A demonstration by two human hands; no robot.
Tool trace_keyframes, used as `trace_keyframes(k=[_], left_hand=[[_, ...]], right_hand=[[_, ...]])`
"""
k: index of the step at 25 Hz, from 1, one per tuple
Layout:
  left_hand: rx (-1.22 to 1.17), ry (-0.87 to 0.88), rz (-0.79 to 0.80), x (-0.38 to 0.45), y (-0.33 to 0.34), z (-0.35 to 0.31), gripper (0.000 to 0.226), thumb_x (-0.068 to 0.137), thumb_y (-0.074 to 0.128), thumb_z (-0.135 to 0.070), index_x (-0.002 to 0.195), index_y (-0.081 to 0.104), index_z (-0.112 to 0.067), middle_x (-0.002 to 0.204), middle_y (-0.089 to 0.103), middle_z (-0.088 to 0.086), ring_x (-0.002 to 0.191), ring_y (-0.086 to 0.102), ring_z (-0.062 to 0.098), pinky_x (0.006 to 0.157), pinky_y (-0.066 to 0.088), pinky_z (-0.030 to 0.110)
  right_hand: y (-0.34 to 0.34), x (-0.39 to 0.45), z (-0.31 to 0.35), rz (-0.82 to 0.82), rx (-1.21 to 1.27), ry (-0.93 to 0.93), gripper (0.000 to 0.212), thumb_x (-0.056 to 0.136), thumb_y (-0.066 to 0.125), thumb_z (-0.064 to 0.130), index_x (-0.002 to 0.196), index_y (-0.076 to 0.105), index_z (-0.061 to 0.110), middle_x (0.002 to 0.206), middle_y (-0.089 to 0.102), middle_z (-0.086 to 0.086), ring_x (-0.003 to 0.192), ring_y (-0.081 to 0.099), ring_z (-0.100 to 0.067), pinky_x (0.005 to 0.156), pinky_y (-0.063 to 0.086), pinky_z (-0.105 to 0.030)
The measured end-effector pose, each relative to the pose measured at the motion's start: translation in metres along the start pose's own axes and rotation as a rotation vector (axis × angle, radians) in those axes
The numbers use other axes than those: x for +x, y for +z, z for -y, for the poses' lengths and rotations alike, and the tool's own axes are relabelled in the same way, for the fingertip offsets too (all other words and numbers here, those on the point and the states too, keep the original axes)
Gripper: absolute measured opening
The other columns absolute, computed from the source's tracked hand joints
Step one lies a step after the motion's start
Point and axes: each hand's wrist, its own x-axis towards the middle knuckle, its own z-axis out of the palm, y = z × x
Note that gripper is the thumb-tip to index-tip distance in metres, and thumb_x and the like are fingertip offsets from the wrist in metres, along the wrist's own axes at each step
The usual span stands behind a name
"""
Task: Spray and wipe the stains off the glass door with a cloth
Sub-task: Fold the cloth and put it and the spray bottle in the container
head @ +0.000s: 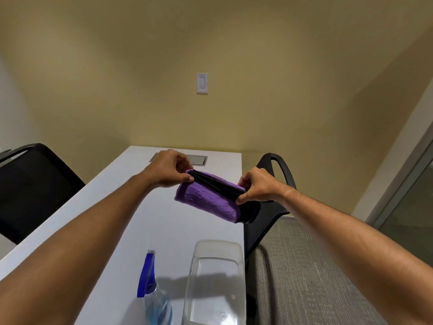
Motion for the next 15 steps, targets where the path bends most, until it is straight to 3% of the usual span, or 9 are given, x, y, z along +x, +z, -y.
trace_keyframes(k=[3, 5, 15], left_hand=[[0.082, -0.027, 0.086, -0.005, 0.019, 0.011, 0.018, 0.070, 0.082, -0.015, 0.086, 0.074, -0.016, 0.077, 0.071, -0.005, 0.071, 0.064, 0.006, 0.062, 0.047, 0.013], [0.126, -0.052, 0.131, -0.008, 0.033, 0.019, 0.016, 0.070, 0.080, -0.017, 0.085, 0.074, -0.016, 0.078, 0.071, -0.003, 0.072, 0.063, 0.009, 0.061, 0.044, 0.016], [0.177, -0.170, 0.233, -0.012, 0.099, 0.048, 0.013, 0.069, 0.075, -0.014, 0.081, 0.070, -0.010, 0.080, 0.068, 0.007, 0.079, 0.066, 0.023, 0.069, 0.059, 0.032]], right_hand=[[0.012, -0.003, -0.005, 0.035, -0.025, 0.031, 0.032, 0.059, 0.091, 0.024, 0.085, 0.077, 0.014, 0.078, 0.073, 0.004, 0.074, 0.070, -0.009, 0.070, 0.060, -0.027], [0.022, -0.005, -0.009, 0.066, -0.021, 0.059, 0.032, 0.061, 0.091, 0.022, 0.087, 0.075, 0.012, 0.081, 0.073, 0.001, 0.077, 0.069, -0.011, 0.069, 0.060, -0.026], [0.070, -0.013, -0.027, 0.054, 0.054, 0.324, 0.025, 0.065, 0.090, 0.019, 0.081, 0.075, 0.007, 0.081, 0.071, -0.005, 0.078, 0.068, -0.014, 0.067, 0.060, -0.025]])
